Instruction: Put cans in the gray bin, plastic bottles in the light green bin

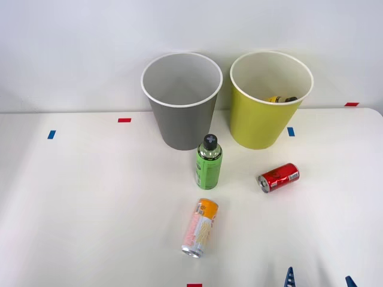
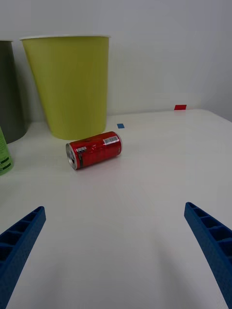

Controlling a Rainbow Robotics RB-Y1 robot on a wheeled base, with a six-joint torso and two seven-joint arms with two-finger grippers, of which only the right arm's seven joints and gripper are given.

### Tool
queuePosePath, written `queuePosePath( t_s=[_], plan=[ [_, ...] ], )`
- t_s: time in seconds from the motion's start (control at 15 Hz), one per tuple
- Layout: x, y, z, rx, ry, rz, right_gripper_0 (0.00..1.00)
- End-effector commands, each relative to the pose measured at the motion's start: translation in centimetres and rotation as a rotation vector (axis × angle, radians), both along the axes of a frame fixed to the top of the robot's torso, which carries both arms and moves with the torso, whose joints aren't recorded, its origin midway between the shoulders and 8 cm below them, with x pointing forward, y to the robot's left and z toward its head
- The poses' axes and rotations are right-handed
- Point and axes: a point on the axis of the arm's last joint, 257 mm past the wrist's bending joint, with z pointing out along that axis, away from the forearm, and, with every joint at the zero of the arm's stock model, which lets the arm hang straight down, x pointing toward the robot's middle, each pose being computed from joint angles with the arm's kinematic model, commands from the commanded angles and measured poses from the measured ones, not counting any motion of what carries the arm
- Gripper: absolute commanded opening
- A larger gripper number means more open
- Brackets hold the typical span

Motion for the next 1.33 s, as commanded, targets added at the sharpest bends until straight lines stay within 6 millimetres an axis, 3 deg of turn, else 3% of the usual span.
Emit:
queuePosePath(
  t_s=[0.07,1.33],
  plan=[
    [0.0,0.0,0.0,0.0,0.0,0.0,1.0],
    [0.0,0.0,0.0,0.0,0.0,0.0,1.0]
  ],
)
